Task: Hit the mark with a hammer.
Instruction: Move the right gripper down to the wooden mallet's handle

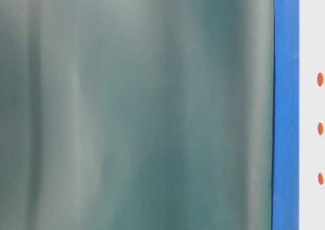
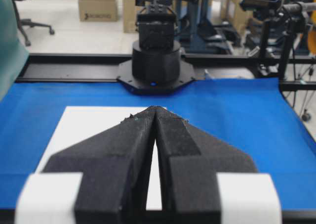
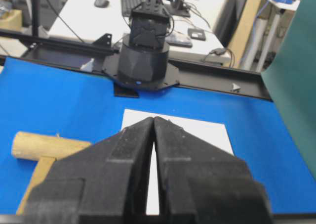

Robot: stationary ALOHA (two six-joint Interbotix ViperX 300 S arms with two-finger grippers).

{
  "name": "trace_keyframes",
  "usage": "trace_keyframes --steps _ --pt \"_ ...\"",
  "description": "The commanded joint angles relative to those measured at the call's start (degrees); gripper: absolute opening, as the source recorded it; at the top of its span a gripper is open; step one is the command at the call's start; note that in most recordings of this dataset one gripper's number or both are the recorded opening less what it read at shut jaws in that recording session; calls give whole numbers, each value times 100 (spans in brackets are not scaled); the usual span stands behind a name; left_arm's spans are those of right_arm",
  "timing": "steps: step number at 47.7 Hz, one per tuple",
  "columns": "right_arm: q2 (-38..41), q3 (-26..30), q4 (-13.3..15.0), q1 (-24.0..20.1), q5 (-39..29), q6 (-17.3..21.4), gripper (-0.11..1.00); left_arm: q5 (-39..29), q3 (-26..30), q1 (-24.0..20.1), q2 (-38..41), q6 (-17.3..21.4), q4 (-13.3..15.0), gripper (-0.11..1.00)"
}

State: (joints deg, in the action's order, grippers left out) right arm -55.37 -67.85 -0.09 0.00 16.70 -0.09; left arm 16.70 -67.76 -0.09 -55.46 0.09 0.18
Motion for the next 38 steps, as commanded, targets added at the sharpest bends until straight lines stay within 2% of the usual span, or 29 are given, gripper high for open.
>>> trace_keyframes --steps 1,6,12,17,24,28,32,38 --pt "88 202 -44 0 9 62 0 -114 105 0 18 -18 70 0" --pt "272 404 -290 -62 -246 220 -6 -211 97 0 -18 -26 70 0" --pt "615 624 -299 -211 -554 448 -6 -237 97 0 -35 -26 79 0" --pt "1028 782 -299 -439 -536 563 -5 -237 97 0 -35 -26 79 0" --pt "1626 1002 -334 -729 -369 703 2 -237 97 0 -35 -26 79 0" --pt "2074 1143 -404 -853 -237 817 14 -237 97 0 -26 -26 79 0" --pt "2505 1274 -475 -940 -132 940 35 -237 88 0 -26 -26 79 0" --pt "3252 1617 -633 -1125 -79 993 72 -237 88 0 -26 -26 79 0"
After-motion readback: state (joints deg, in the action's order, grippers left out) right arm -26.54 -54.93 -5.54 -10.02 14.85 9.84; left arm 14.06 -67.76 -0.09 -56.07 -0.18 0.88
